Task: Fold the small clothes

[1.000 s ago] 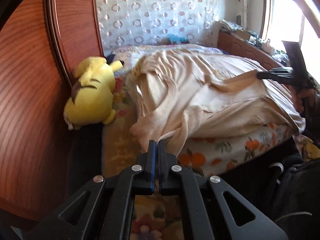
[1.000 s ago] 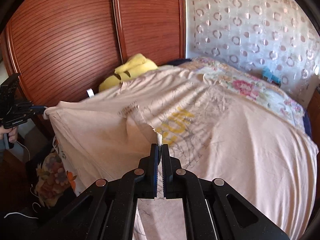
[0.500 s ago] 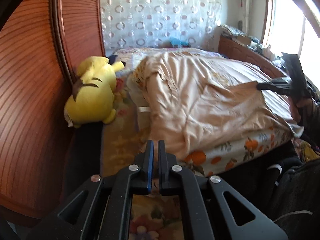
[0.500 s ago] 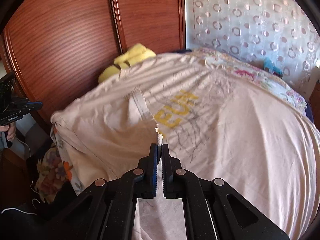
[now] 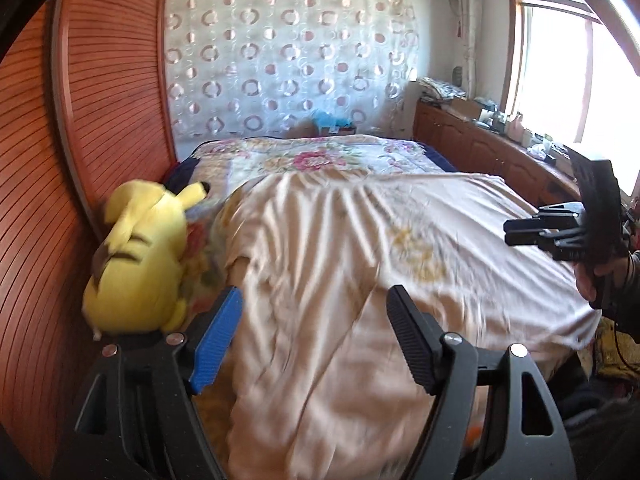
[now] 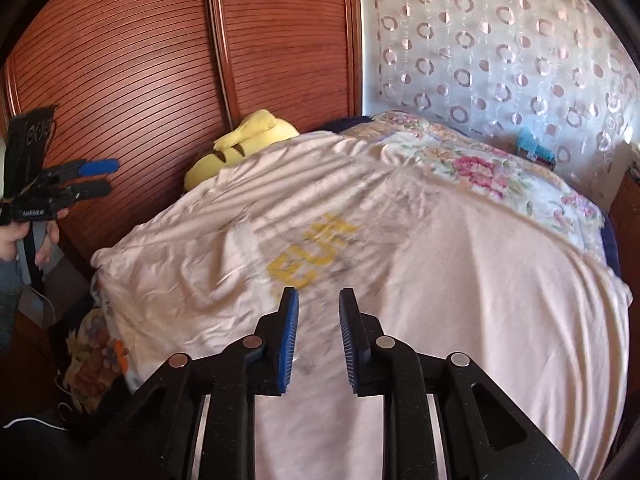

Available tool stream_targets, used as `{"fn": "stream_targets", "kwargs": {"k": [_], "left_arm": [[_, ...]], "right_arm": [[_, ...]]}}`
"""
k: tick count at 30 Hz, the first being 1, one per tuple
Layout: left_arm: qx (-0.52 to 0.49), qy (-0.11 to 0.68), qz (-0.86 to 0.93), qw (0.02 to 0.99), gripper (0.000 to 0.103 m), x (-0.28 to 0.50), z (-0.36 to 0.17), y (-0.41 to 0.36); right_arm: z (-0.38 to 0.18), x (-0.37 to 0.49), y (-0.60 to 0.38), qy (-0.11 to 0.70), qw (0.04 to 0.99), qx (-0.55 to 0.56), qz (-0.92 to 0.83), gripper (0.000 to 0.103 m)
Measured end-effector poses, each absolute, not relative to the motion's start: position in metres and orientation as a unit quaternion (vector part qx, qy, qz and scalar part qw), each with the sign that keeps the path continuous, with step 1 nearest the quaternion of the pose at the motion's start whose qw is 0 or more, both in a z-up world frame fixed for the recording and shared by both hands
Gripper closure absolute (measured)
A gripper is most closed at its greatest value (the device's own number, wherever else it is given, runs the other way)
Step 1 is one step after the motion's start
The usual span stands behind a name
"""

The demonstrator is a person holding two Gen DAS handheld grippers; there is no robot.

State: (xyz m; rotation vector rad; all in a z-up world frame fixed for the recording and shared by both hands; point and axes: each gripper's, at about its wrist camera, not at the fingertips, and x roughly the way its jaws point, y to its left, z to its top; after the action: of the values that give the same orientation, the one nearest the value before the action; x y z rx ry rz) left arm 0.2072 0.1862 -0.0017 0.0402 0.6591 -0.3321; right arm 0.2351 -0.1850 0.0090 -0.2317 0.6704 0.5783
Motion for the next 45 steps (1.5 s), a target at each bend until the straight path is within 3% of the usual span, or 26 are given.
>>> {"fn": "stream_targets", "kwargs": {"k": [4,19,30,44,45], "left_arm": [[0.012,0.325,-0.175,0.929,0.028,0.255,0.006,0.168],[0.025,0.360,-0.187,0.914,0.028,0.402,-0.020,0.120],[0.032,0.385,-0.156,0.909,0.028,0.438,-0.053,0.110],[0.040,0.396,-0.146,0.906,0.028,0.441,-0.065,0.101],[0.040,0.398,-0.147,0.905,0.028,0.442,-0.066,0.101]], "right_arm": [[0.016,0.265,-0.188,0.322,0.898,-0.114,0.279,0.068],[0.001,0.445,-0.162,0.362,0.879,-0.098,0.295,0.067],[-0.034,0.553,-0.122,0.397,0.861,-0.112,0.297,0.067],[-0.051,0.601,-0.102,0.429,0.848,-0.099,0.294,0.068],[-0.051,0.602,-0.102,0.430,0.848,-0.096,0.293,0.071]]}}
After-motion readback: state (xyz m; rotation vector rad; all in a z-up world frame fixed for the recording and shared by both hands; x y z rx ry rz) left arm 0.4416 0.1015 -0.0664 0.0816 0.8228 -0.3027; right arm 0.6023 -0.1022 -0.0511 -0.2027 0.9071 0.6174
